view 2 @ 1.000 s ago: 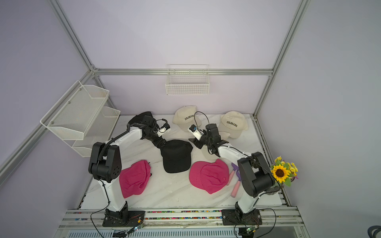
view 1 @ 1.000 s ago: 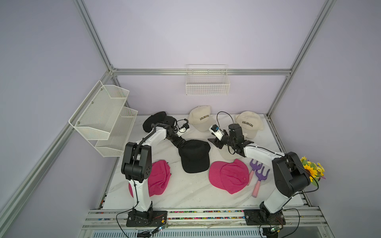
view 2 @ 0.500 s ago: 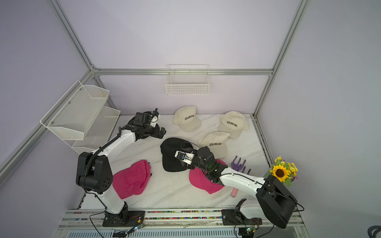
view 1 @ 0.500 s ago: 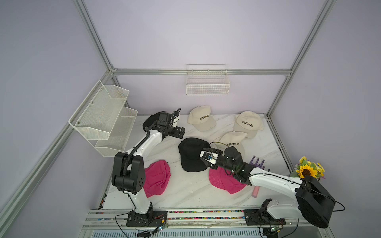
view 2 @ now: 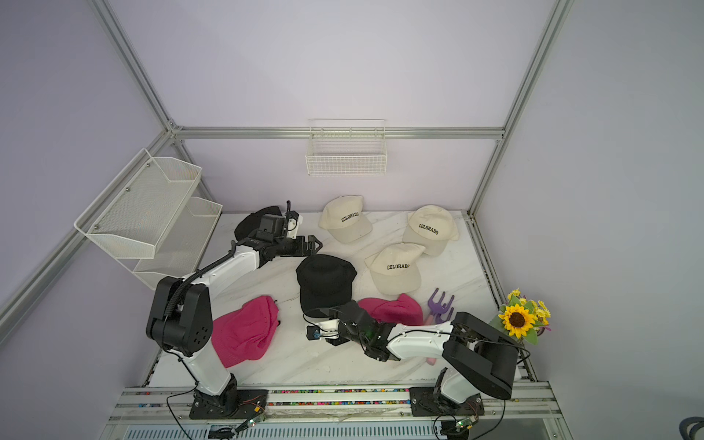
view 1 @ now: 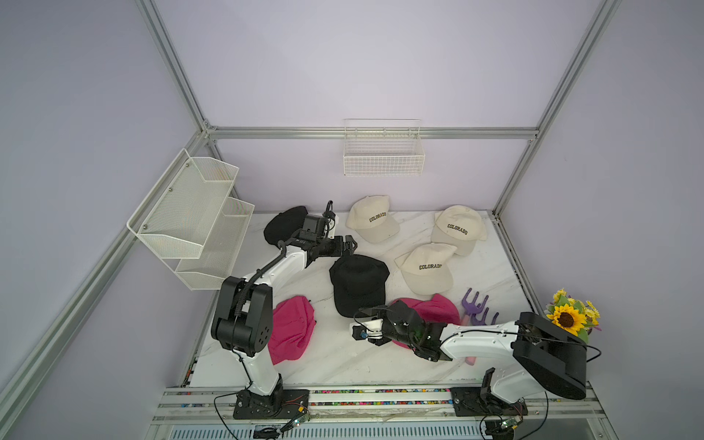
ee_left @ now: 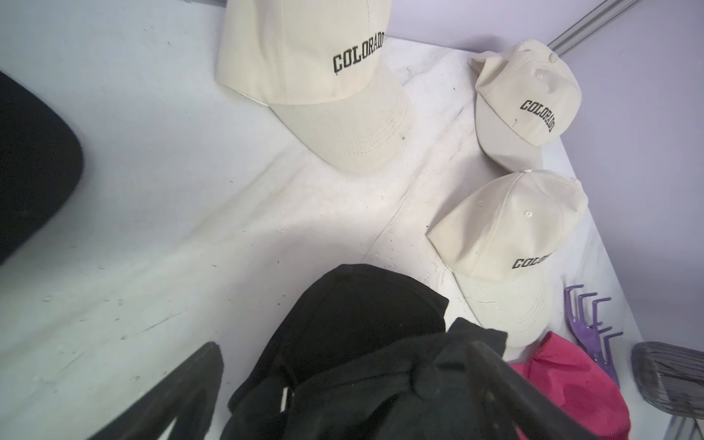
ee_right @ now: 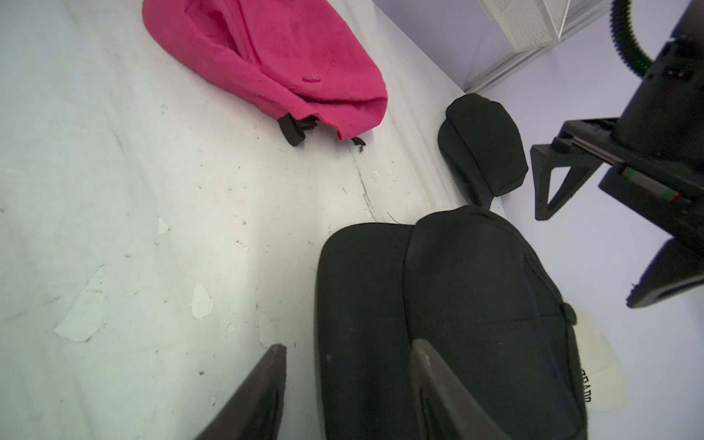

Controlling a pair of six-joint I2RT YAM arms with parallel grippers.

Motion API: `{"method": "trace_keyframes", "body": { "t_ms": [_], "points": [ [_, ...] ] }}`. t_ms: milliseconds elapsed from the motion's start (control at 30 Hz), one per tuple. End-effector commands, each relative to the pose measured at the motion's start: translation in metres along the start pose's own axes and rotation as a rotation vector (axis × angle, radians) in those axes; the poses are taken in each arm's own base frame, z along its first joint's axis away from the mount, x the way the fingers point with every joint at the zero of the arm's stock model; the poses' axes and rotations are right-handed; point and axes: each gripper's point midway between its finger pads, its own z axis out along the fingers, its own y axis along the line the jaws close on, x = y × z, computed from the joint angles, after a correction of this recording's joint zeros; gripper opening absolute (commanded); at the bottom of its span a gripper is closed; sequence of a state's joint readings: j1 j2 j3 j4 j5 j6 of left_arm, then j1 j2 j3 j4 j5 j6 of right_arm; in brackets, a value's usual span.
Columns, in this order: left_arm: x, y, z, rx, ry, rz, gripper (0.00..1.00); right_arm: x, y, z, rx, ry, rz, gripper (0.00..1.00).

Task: Stack the baseball caps by color
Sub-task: Move the baseball cap to the baseball cap.

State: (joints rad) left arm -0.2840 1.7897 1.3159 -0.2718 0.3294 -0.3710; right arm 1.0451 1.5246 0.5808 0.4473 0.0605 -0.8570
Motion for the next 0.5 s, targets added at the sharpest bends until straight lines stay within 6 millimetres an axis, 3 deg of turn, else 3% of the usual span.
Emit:
{"method": "trace_keyframes", "body": {
  "t_ms": [0,167,333,467],
  "points": [
    [-0.008,-0.015,0.009,0.076,-0.020,-0.033,1.00,0.011,0.000,0.006,0.059,0.047,-0.042,0.55],
    [0.000,-0.014,0.024,0.097,0.010,-0.053,1.00,0.031,-0.006,0.016,0.132,0.132,-0.054,0.53],
    [0.007,-0.016,0.034,0.114,0.037,-0.062,1.00,0.022,-0.019,0.020,0.188,0.110,0.003,0.33],
    [0.008,-0.018,0.036,0.121,0.042,-0.062,1.00,0.030,-0.017,0.022,0.197,0.137,0.017,0.22]
  ]
}}
